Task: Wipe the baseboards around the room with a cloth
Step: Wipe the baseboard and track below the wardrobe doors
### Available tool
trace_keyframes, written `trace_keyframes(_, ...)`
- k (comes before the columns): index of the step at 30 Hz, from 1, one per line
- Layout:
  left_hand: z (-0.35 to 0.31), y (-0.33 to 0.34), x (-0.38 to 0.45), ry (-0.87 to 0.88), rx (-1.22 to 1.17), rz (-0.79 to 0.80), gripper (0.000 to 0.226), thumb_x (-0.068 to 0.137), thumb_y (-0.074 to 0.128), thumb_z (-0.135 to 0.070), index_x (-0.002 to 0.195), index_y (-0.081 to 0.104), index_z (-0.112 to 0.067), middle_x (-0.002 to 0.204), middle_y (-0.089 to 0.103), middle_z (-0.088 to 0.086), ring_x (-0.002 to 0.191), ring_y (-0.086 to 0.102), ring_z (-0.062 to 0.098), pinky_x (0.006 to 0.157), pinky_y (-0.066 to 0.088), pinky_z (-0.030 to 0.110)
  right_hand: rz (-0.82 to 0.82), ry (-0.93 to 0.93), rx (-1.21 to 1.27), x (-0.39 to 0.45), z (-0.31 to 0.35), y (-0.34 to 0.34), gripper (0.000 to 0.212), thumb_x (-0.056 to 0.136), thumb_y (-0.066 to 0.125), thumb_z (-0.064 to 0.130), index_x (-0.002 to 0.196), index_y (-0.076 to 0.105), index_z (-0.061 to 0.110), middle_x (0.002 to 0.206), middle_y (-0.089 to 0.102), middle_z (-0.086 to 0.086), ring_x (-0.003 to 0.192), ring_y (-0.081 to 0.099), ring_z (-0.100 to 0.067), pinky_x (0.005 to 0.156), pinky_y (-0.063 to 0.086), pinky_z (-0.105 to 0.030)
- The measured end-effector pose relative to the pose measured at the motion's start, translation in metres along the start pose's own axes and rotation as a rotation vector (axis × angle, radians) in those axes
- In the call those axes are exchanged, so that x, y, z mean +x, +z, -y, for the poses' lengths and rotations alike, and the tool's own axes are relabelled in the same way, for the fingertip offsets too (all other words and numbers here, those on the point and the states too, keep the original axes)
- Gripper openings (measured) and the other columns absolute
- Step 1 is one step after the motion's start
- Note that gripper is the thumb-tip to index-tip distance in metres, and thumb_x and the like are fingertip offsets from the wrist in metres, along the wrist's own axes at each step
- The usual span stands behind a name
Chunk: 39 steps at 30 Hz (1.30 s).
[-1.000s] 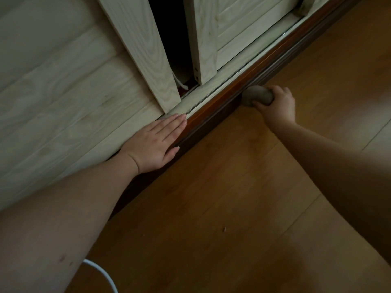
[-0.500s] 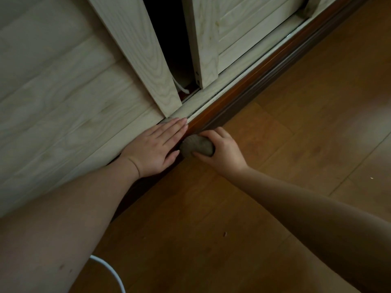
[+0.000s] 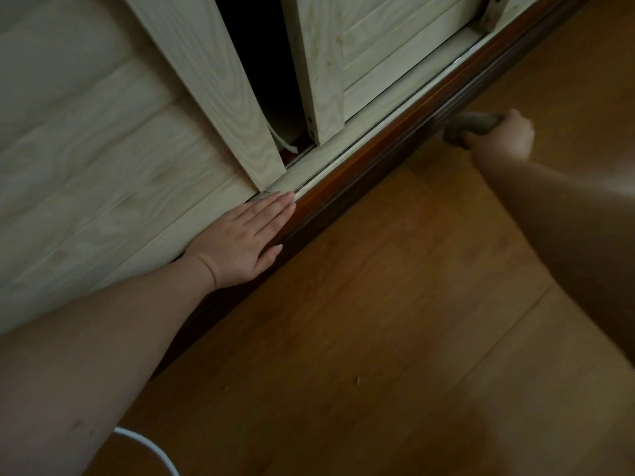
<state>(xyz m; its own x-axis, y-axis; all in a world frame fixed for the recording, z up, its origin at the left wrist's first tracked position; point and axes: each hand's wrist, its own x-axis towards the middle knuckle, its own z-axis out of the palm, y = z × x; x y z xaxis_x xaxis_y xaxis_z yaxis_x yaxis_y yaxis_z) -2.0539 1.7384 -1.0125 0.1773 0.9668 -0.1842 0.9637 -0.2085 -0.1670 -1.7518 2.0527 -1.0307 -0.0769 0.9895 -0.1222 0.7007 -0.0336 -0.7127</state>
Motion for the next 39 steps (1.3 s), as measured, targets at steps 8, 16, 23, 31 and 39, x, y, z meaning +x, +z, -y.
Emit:
trace_keyframes(8,-0.001,-0.002,0.002,-0.014,0.012,0.003,0.067,0.103,0.019,-0.048,0.158,0.011,-0.011,0.166,0.007,0.006,0.153,0.005,0.017,0.123,0.001,0.032,0.060,-0.173,-0.205,-0.033,-0.038,-0.019,0.045,0.079,0.079,0.036,0.110,0.057,0.012,0.113,0.057,-0.013,0.104,0.055,-0.031,0.086,0.048,-0.042)
trace_keyframes(16,-0.004,-0.004,0.001,-0.042,0.015,0.021,0.070,0.102,0.010,-0.053,0.159,0.006,-0.014,0.167,0.000,0.003,0.153,-0.003,0.013,0.124,0.005,0.032,0.139,-0.154,-0.022,-0.170,-0.088,0.033,0.049,0.083,0.076,0.040,0.118,0.055,0.013,0.111,0.056,-0.005,0.103,0.054,-0.020,0.085,0.039,-0.026)
trace_keyframes(23,-0.005,-0.009,0.003,-0.079,0.060,0.040,0.078,0.098,0.000,-0.062,0.158,-0.002,-0.013,0.167,-0.005,0.005,0.153,-0.011,0.013,0.122,-0.005,0.028,0.116,-0.262,-0.009,-0.213,-0.118,0.047,0.056,0.090,0.065,0.046,0.135,0.047,0.017,0.134,0.051,-0.003,0.127,0.044,-0.019,0.110,0.039,-0.038)
trace_keyframes(31,-0.041,-0.043,0.120,0.014,0.000,-0.069,0.070,0.101,0.008,-0.055,0.156,-0.016,-0.017,0.165,-0.018,0.001,0.149,-0.019,0.011,0.121,-0.008,0.033,0.129,-0.328,-0.082,-0.210,-0.122,0.051,0.063,0.094,0.061,0.043,0.149,0.036,0.025,0.150,0.042,0.002,0.138,0.037,-0.015,0.114,0.028,-0.029)
trace_keyframes(39,-0.031,-0.074,0.267,0.074,0.133,0.037,0.075,0.104,0.021,-0.049,0.156,-0.017,-0.009,0.165,-0.020,0.009,0.152,-0.017,0.020,0.125,-0.004,0.039,0.215,-0.338,-0.128,-0.205,-0.126,0.056,0.069,0.092,0.057,0.044,0.151,0.030,0.022,0.151,0.042,-0.003,0.141,0.038,-0.020,0.117,0.029,-0.037)
